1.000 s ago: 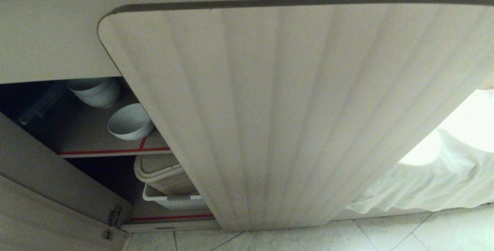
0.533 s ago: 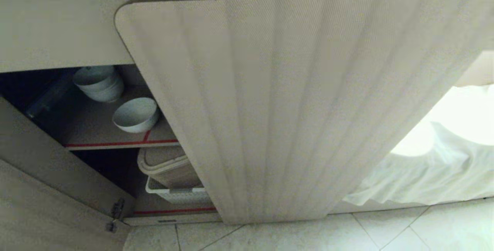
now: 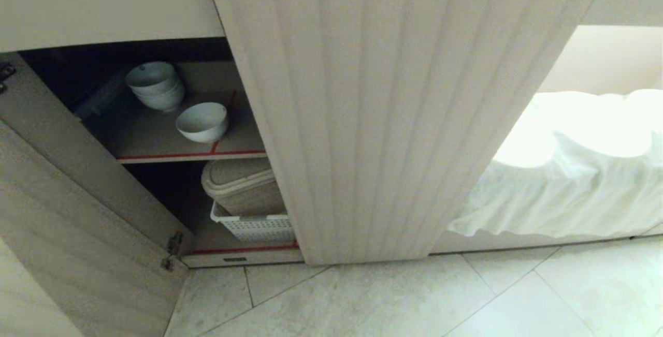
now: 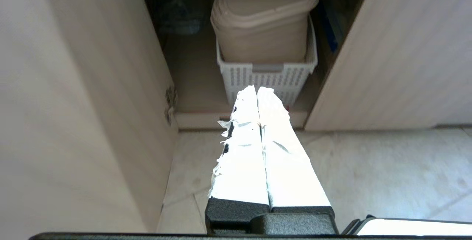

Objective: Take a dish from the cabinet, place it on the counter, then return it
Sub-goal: Close the cabinet door

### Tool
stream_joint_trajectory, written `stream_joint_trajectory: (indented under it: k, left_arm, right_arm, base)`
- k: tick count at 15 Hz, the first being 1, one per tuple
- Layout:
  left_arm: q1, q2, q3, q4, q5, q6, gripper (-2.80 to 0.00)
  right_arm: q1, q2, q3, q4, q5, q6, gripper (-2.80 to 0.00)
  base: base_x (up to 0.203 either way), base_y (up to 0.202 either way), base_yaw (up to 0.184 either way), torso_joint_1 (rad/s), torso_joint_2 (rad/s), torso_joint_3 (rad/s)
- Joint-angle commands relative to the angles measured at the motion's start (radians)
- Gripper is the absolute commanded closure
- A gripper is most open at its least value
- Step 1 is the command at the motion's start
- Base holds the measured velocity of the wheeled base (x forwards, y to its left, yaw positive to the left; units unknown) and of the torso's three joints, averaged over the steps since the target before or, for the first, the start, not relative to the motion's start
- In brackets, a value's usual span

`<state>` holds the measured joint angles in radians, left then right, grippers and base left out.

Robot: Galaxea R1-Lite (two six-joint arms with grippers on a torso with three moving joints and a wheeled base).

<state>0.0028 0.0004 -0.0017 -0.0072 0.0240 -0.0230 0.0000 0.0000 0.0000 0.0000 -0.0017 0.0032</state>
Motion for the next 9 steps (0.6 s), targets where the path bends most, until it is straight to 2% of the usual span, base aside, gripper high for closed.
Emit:
stream_joint_trajectory:
  k: [1,9]
  left_arm:
    - [0.000,0.000,0.000,0.000,0.001,0.000,0.00]
    - [0.000,0.000,0.000,0.001,0.002,-0.002,0.00]
  right_arm:
    - [0.001,0.000,0.000,0.000,0.000,0.000,0.00]
    - [0.000,0.000,0.000,0.000,0.000,0.000,0.00]
  base:
    - [-0.195,0.000,-0.001,-0.005,0.00,0.002]
    - [-0.194,0.000,-0.001,0.003,0.00,0.005]
